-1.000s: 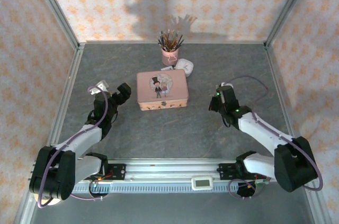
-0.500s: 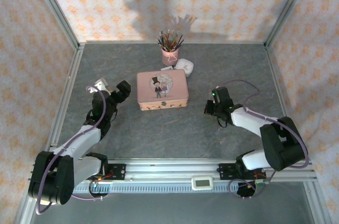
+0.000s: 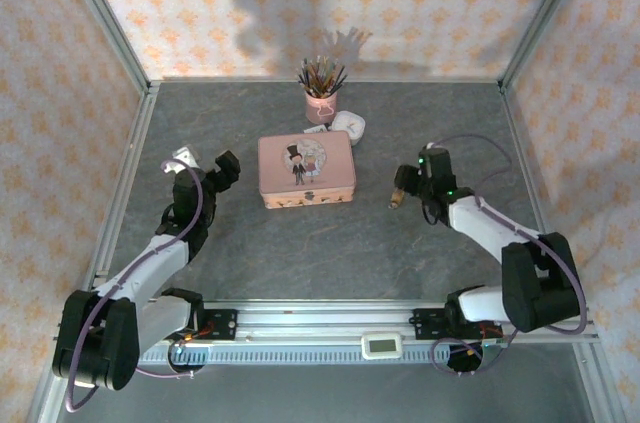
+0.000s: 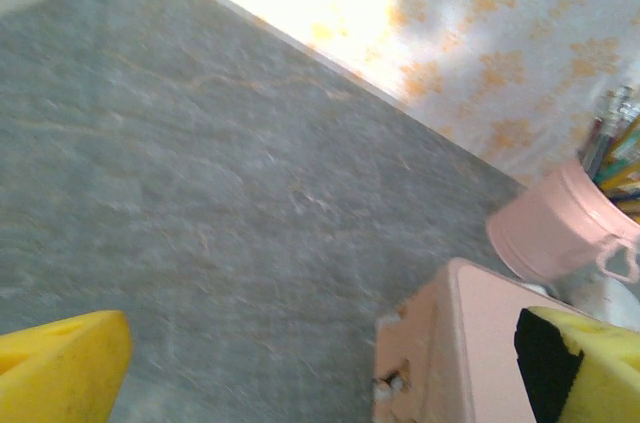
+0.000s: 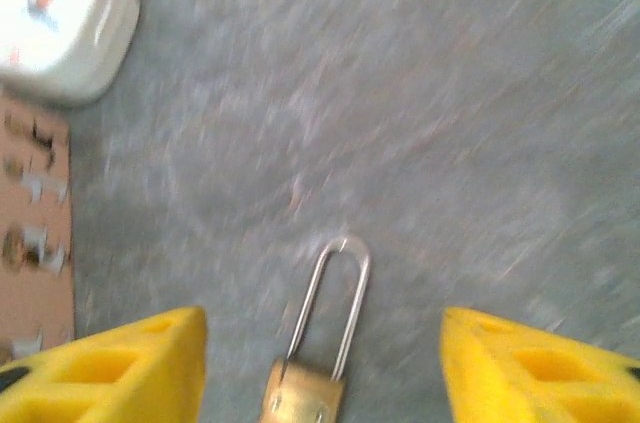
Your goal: Unlock a padlock with a key
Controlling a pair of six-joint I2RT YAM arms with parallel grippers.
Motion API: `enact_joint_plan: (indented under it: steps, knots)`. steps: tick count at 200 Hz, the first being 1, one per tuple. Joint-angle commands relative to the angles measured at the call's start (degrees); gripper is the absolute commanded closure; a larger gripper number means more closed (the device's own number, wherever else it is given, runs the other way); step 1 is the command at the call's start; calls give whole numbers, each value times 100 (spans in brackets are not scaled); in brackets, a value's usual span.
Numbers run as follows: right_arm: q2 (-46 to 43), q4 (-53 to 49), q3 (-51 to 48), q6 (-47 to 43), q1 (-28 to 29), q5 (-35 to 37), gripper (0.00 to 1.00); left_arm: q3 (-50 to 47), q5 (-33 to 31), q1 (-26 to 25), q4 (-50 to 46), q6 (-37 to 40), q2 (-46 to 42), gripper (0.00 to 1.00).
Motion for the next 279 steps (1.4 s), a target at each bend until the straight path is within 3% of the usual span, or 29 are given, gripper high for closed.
enact_joint_plan:
  steps: [1, 31, 85, 113, 122, 156, 168, 189, 200, 208, 251, 279]
  knots:
    - [-138, 442, 161, -419, -392, 690, 34, 262, -1144, 48, -65, 704, 243, 1]
    - [-44, 1768, -304, -662, -739, 1280, 33, 393, -2201, 48, 162, 1106, 844, 1]
    - [567, 3602, -934, -1325, -735, 1606, 32, -139, -2583, 48, 1495, 2038, 1456, 1]
    - [665, 4874, -1444, -1518, -743, 1365, 32, -757, -2518, 60, 2789, 2309, 1515, 1]
    - [735, 5162, -1535, -1630, -742, 1394, 30, -786, -2391, 72, 2853, 2327, 1490, 1]
    - [1090, 6376, -2007, -1575, -779, 1587, 26, -1230, -1869, 83, 4505, 2780, 1744, 1]
    - [979, 6310, -2094, -1515, -799, 1569, 20, -1444, -1618, 120, 5273, 2737, 1972, 1]
    - [1171, 7419, -2598, -1319, -1018, 1377, 0, -1703, -1347, 153, 6594, 2873, 2762, 1]
    - [1214, 7501, -2653, -1344, -1016, 1377, 0, -1793, -1320, 157, 7093, 2944, 3029, 1]
    - [1094, 7100, -2542, -1314, -1022, 1362, 0, -1803, -1227, 153, 6971, 2932, 2920, 1]
    - [1127, 7198, -2563, -1352, -1009, 1400, 0, -1352, -1087, 279, 5873, 2746, 2791, 1]
    - [1120, 7292, -2598, -1361, -1003, 1389, 0, -1274, -1033, 419, 5672, 2609, 2799, 1]
